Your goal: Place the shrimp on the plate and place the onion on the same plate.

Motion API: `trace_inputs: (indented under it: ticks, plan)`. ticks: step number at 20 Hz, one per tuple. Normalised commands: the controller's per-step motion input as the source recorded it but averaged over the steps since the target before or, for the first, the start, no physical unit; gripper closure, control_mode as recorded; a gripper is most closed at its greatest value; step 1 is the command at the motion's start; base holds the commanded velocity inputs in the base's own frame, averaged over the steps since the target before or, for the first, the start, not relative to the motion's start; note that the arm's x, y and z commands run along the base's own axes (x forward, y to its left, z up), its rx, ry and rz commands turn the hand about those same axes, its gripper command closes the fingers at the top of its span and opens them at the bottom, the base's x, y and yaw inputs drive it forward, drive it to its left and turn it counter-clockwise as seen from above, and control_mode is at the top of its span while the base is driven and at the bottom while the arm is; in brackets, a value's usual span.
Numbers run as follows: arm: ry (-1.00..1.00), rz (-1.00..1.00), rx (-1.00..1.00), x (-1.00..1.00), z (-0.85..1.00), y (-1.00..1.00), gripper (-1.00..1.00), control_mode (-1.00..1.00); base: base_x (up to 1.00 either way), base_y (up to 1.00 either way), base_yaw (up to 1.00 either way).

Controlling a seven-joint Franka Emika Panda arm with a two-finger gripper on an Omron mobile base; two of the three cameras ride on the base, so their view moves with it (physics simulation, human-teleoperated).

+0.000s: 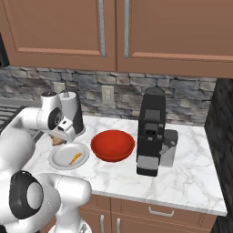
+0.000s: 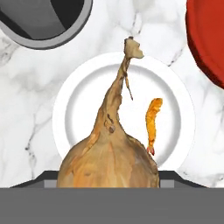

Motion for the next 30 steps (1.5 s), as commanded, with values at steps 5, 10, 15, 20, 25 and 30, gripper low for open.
trace_inputs:
  ticks: [5, 10, 15, 20, 25, 30]
  plan:
    - [0.00, 0.00, -0.01, 0.28, -0.59, 0.05, 1.00, -1.00, 0.00, 0.00, 0.00]
    - [0.00, 0.00, 0.00, 0.02, -0.39, 0.00, 1.00, -1.00, 0.00, 0.00, 0.00]
    - [0.00, 0.00, 0.00, 0.01, -0.39, 0.00, 1.00, -1.00, 0.00, 0.00, 0.00]
    - [0.00, 0.00, 0.00, 0.11, -0.24, 0.00, 1.00, -1.00, 0.00, 0.00, 0.00]
    - [0.01, 0.00, 0.00, 0.10, -0.10, 0.00, 1.00, -1.00, 0.00, 0.00, 0.00]
    - [0.04, 0.00, 0.00, 0.02, -0.03, 0.00, -1.00, -1.00, 0.00, 0.00, 0.00]
